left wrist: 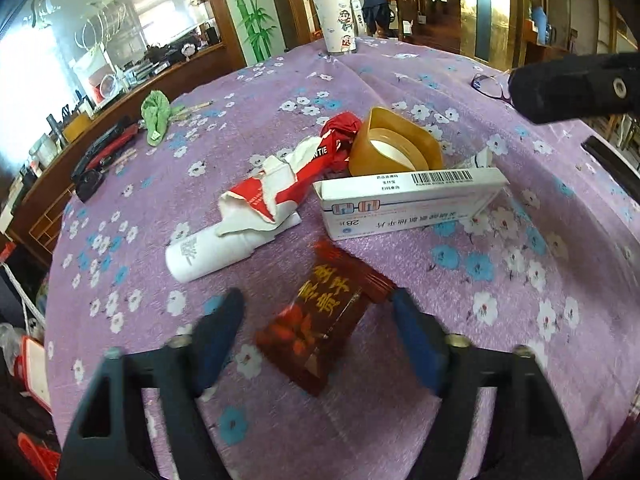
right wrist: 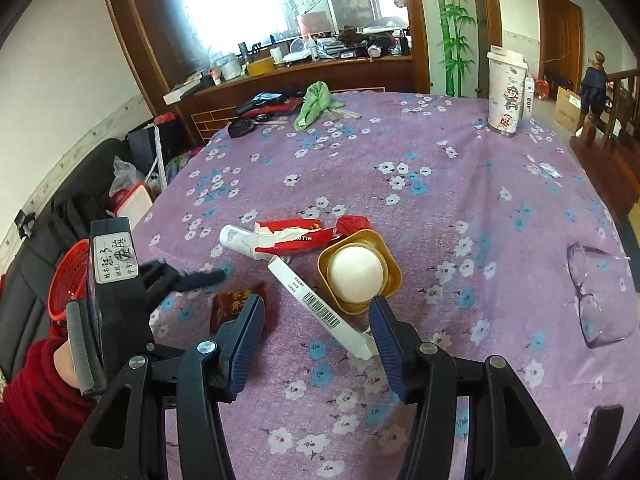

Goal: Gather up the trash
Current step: 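Grasp the red-brown snack packet with left tool while right tool grasps white-blue medicine box, then lift the snack packet and medicine box and carry them toward the red basket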

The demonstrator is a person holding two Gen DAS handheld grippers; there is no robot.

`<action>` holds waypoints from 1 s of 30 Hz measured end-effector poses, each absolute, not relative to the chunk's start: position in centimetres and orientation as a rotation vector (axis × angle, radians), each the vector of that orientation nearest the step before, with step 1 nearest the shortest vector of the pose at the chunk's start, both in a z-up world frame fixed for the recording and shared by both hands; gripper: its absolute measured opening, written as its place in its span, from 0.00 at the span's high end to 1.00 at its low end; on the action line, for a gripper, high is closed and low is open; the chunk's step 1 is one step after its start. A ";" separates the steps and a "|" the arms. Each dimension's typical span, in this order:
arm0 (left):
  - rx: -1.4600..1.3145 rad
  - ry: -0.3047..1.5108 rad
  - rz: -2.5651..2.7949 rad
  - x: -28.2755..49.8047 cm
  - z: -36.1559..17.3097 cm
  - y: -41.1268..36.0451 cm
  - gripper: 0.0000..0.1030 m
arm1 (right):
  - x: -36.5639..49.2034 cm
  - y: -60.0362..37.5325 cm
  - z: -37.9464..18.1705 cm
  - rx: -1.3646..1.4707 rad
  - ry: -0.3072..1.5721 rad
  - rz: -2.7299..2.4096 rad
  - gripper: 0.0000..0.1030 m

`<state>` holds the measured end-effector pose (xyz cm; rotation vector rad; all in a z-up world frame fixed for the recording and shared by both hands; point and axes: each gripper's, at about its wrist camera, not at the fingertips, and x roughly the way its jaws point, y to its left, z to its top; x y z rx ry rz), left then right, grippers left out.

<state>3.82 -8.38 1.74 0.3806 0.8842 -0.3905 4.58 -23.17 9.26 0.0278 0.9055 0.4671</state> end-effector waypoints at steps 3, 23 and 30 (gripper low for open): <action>0.341 0.923 -0.371 4.2 0.9 -8.2 0.68 | 5.3 -22.6 8.3 0.008 0.931 0.467 0.43; 0.065 0.881 -0.309 -0.7 3.1 -2.5 0.70 | 4.2 -18.7 4.6 -0.143 0.970 0.439 0.87; -0.011 0.845 -0.285 -2.5 4.2 -0.9 0.70 | -1.2 -17.0 6.6 0.013 0.919 0.522 0.87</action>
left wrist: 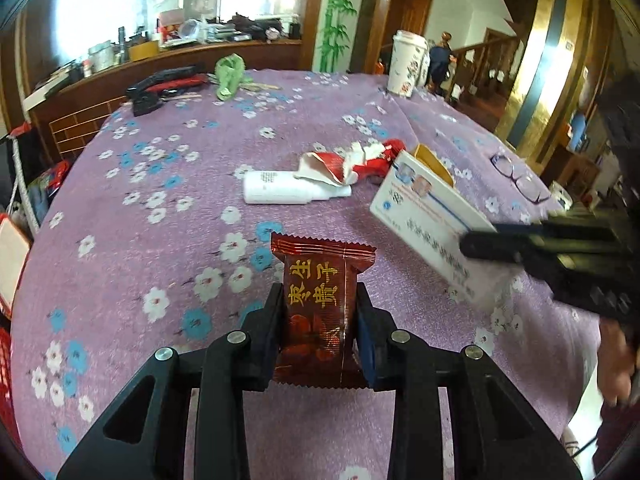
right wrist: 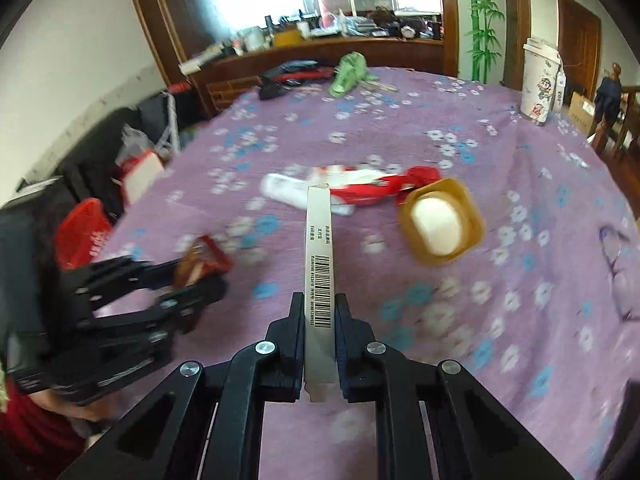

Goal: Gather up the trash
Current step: 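Lift the snack packet and medicine box and carry them toward the red basket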

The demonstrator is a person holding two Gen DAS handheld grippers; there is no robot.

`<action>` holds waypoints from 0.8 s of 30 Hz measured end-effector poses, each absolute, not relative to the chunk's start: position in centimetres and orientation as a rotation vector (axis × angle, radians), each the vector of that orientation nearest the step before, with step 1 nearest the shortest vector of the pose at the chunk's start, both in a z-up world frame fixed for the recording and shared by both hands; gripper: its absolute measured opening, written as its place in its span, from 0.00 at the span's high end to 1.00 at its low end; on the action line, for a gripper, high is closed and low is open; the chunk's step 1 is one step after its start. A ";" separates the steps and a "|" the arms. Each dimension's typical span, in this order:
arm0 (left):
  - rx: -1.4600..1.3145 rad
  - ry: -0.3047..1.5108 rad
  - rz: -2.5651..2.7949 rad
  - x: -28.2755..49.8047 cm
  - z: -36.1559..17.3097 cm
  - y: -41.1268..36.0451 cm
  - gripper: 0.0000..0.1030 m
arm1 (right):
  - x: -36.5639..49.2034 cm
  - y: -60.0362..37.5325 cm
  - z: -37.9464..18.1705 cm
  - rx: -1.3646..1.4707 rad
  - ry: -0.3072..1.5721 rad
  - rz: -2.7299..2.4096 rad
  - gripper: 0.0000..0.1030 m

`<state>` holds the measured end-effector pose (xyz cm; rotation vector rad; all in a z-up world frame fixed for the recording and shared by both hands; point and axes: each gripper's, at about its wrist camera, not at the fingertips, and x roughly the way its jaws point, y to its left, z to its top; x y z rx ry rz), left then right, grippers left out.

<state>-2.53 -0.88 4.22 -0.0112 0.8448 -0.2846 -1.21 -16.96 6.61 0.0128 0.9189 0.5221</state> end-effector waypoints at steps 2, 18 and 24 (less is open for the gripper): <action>-0.027 0.833 -0.276 -3.4 4.6 -0.3 0.70 | -2.7 -16.4 6.8 0.057 0.913 0.542 0.87; -0.097 0.714 -0.174 -10.8 8.1 4.0 0.70 | -10.5 -13.9 10.0 0.105 0.816 0.586 0.87; -0.092 0.684 -0.148 -12.2 8.8 4.8 0.70 | -10.7 -13.1 10.4 0.099 0.817 0.609 0.86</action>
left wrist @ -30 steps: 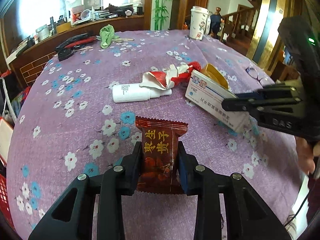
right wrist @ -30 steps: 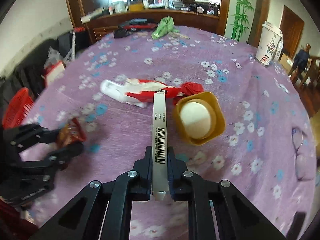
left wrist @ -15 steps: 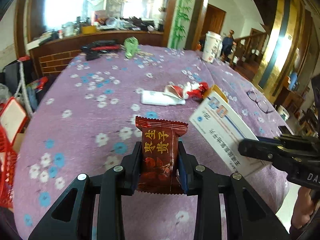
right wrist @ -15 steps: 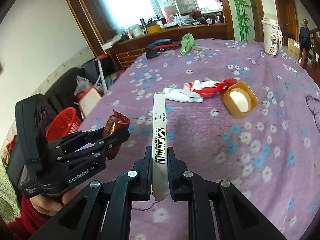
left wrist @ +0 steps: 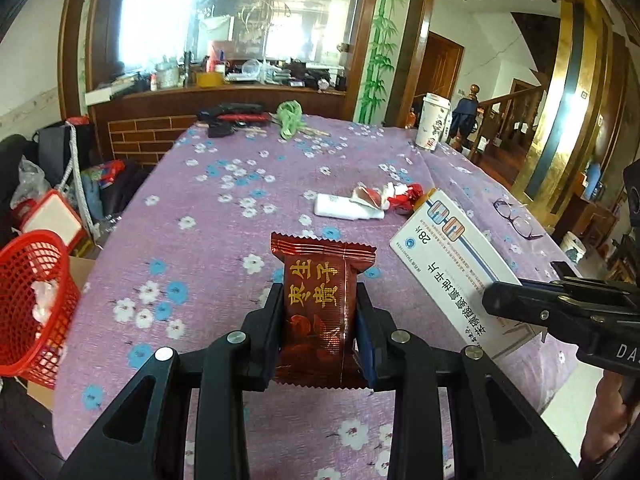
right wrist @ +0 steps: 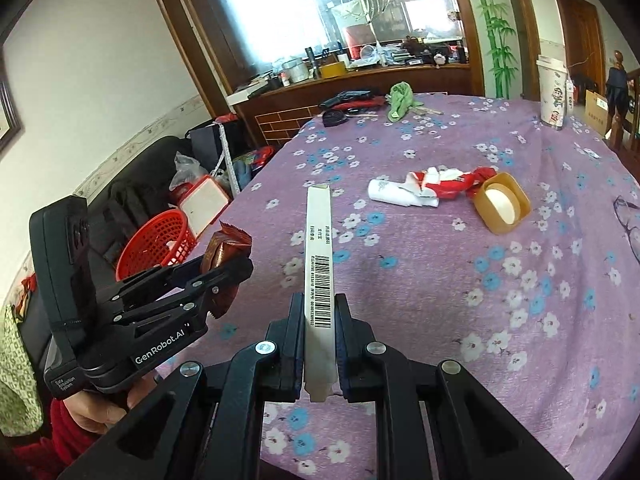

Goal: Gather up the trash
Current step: 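Lift the snack packet and medicine box and carry them toward the red basket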

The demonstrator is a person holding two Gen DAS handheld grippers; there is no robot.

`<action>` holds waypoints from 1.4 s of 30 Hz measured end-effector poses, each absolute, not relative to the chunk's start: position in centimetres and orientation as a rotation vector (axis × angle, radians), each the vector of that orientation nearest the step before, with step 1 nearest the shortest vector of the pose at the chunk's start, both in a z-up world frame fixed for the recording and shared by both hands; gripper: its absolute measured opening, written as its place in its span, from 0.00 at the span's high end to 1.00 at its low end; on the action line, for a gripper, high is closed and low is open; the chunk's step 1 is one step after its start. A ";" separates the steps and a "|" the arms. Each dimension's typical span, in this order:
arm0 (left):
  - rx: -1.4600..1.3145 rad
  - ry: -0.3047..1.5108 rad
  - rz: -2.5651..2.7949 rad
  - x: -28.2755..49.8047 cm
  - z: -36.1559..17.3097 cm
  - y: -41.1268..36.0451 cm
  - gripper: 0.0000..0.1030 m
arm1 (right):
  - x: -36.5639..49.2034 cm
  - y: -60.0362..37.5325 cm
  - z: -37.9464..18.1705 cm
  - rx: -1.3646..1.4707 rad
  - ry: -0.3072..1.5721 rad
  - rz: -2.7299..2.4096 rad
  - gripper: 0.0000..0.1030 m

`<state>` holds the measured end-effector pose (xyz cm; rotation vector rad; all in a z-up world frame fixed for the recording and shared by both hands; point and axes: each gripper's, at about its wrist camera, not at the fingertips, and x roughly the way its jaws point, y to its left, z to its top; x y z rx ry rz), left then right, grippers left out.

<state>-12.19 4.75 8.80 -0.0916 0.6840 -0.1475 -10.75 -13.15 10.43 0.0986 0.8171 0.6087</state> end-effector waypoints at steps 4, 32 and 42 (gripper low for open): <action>-0.085 0.663 -0.123 -12.6 9.2 5.1 0.70 | -10.9 -12.6 10.6 0.088 0.813 0.619 0.86; -0.133 0.615 0.032 -13.8 8.8 11.3 0.70 | -9.7 -4.5 10.6 -0.027 0.858 0.674 0.86; -0.182 0.591 0.104 -14.7 8.7 15.9 0.69 | -10.1 0.7 11.0 -0.107 0.862 0.716 0.86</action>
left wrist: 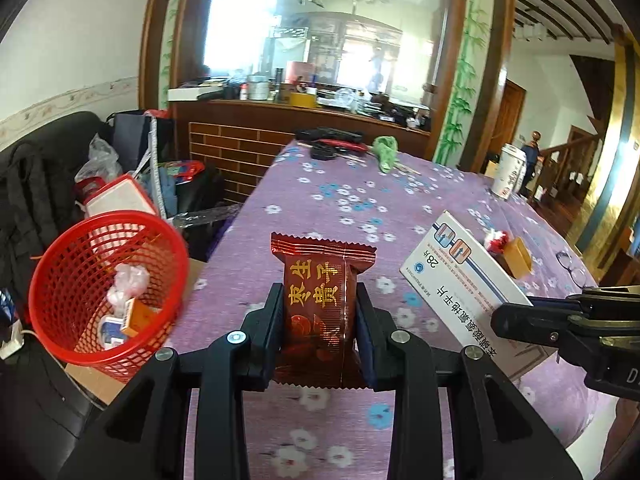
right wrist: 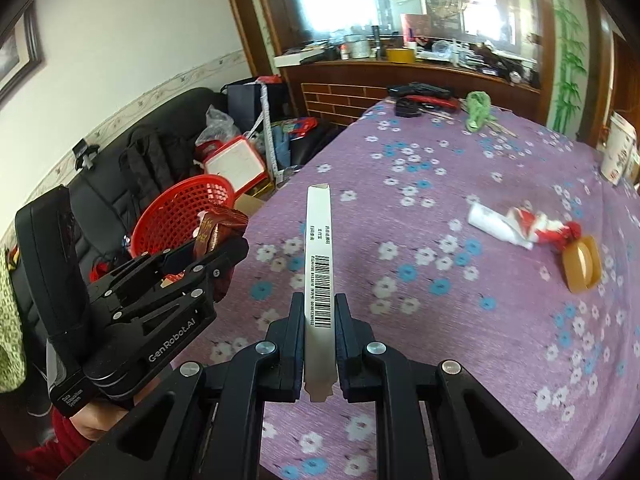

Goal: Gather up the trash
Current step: 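Lift the snack packet and medicine box and carry them toward the red basket, then open both tools over the red basket to drop packet and box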

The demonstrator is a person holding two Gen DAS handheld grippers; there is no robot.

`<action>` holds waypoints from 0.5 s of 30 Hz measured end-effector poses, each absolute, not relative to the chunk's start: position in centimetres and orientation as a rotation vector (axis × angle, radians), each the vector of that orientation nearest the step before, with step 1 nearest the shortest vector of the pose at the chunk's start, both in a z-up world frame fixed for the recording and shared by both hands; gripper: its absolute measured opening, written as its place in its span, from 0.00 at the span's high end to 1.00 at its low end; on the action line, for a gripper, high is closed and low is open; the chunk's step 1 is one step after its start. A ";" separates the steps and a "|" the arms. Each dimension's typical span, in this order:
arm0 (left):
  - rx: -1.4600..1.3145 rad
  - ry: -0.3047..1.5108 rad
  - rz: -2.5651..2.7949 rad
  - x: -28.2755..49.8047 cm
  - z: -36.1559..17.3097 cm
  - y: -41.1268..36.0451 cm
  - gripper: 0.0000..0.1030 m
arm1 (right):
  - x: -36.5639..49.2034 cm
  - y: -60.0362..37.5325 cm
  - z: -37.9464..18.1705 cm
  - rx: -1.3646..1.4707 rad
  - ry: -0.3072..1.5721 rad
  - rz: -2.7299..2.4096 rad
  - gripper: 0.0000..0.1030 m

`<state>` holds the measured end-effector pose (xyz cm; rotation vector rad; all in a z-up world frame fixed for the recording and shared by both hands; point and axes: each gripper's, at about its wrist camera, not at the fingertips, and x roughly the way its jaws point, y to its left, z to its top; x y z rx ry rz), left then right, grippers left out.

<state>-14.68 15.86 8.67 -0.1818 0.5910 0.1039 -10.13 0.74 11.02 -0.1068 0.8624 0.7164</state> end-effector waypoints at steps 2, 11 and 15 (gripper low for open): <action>-0.194 0.591 0.120 -14.9 8.5 16.9 0.70 | -10.1 2.1 11.0 -0.126 0.868 0.728 0.86; -0.285 0.569 0.219 -16.1 8.5 23.5 0.69 | -8.9 8.5 11.4 -0.173 0.890 0.803 0.86; -0.315 0.559 0.296 -16.9 8.6 27.2 0.69 | -8.4 11.7 11.3 -0.165 0.905 0.855 0.86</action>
